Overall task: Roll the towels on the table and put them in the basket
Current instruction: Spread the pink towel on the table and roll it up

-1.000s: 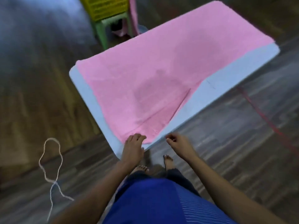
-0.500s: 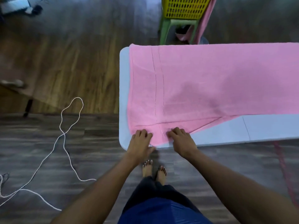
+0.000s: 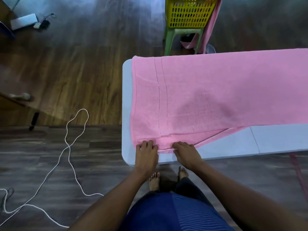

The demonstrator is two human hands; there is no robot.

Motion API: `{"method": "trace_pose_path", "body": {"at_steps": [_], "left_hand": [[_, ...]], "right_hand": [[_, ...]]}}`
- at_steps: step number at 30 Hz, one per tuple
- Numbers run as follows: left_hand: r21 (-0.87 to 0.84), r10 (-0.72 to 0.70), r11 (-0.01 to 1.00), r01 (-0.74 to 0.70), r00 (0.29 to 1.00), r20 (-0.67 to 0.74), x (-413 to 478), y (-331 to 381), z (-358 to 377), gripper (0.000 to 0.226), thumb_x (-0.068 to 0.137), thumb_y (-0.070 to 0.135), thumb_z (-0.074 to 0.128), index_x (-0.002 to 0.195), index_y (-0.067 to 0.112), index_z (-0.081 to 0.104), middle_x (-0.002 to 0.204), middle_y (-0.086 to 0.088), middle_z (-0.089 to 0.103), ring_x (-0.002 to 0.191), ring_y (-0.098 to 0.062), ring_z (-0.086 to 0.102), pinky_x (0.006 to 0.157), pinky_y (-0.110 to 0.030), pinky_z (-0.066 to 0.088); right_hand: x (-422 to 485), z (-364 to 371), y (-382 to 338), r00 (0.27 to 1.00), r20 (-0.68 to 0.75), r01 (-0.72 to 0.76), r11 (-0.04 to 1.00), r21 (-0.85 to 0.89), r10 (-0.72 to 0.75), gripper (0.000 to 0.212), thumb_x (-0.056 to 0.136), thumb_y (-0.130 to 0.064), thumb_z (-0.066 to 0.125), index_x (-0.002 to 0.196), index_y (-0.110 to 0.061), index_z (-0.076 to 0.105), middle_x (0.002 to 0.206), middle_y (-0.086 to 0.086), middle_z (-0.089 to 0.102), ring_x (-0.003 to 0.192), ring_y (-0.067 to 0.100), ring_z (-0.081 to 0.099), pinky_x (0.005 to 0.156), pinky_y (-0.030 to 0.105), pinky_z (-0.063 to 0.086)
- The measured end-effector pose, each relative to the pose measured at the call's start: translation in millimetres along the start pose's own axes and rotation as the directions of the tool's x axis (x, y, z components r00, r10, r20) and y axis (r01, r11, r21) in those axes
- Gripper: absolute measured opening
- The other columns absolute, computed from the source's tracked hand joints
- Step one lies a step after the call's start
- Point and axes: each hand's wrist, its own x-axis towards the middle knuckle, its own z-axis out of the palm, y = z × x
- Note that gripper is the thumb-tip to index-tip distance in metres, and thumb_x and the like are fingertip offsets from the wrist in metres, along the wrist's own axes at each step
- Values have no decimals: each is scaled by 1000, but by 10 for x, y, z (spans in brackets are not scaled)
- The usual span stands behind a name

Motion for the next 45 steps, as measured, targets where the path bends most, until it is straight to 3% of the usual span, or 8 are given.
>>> {"method": "trace_pose_path", "body": {"at_steps": [7, 13, 17, 23, 28, 32, 37, 45], "left_hand": [[-174, -177, 974, 143, 963, -202, -94, 1, -44, 22, 63, 3, 79, 80, 15, 72, 84, 0, 65, 80, -23, 56, 67, -38, 46], [-243, -94, 970, 22, 953, -288, -284, -184, 71, 17, 68, -1, 64, 71, 14, 69, 79, 3, 64, 77, -22, 55, 68, -32, 39], [-239, 53, 964, -114, 967, -248, -448, -271, 183, 22, 67, 5, 47, 68, 14, 68, 75, 0, 62, 70, -21, 57, 67, -25, 33], [-176, 102, 978, -112, 993, -65, -546, -263, 272, 35, 49, -3, 72, 74, 20, 72, 74, 5, 67, 67, -18, 64, 61, -23, 44], [-141, 122, 982, -128, 991, -47, -445, 11, 227, 31, 72, 30, 49, 97, 21, 63, 94, 3, 62, 87, -20, 57, 77, -37, 45], [-200, 252, 945, -259, 966, -57, -184, 637, 218, 40, 75, 33, 56, 112, 20, 59, 105, -1, 61, 95, -23, 55, 81, -39, 46], [-304, 197, 934, -190, 980, -6, 2, 973, 237, 19, 74, 17, 66, 93, 17, 68, 90, -3, 68, 82, -26, 62, 70, -34, 47], [-279, 85, 957, -83, 996, -2, -255, 1034, 310, 14, 78, 8, 73, 91, 14, 71, 87, -4, 68, 78, -27, 61, 65, -32, 51]], "right_hand": [[-25, -40, 114, 997, 3, 70, 992, 101, -71, 24, 97, -22, 45, 118, -19, 58, 116, 1, 62, 104, 25, 56, 85, 36, 41], [-80, -166, 332, 995, 47, 89, 994, 70, -92, 24, 94, -35, 53, 112, -23, 62, 117, -6, 62, 108, 18, 55, 91, 35, 37], [-190, -263, 678, 998, 46, 42, 998, -39, -40, 14, 92, -31, 55, 102, -25, 63, 111, -7, 62, 105, 17, 56, 89, 36, 37], [-374, -215, 780, 998, 68, 7, 1000, 11, -8, 10, 90, -26, 58, 94, -21, 66, 102, -3, 64, 97, 22, 57, 74, 32, 39], [-493, -87, 709, 991, 115, -85, 991, 103, 73, 16, 87, -27, 60, 97, -22, 71, 106, 0, 68, 100, 25, 60, 83, 37, 48], [-552, -71, 738, 994, 59, -97, 980, 174, 88, 17, 84, -26, 62, 97, -23, 72, 104, 2, 69, 101, 27, 62, 84, 39, 50], [-562, -131, 837, 999, 27, -23, 978, 206, 18, 21, 86, -25, 62, 104, -20, 72, 106, 4, 68, 102, 26, 60, 88, 38, 48], [-613, -414, 1558, 989, 81, 124, 992, -24, -122, 25, 86, -22, 56, 110, -22, 65, 117, 0, 59, 113, 25, 51, 90, 35, 34]]}}
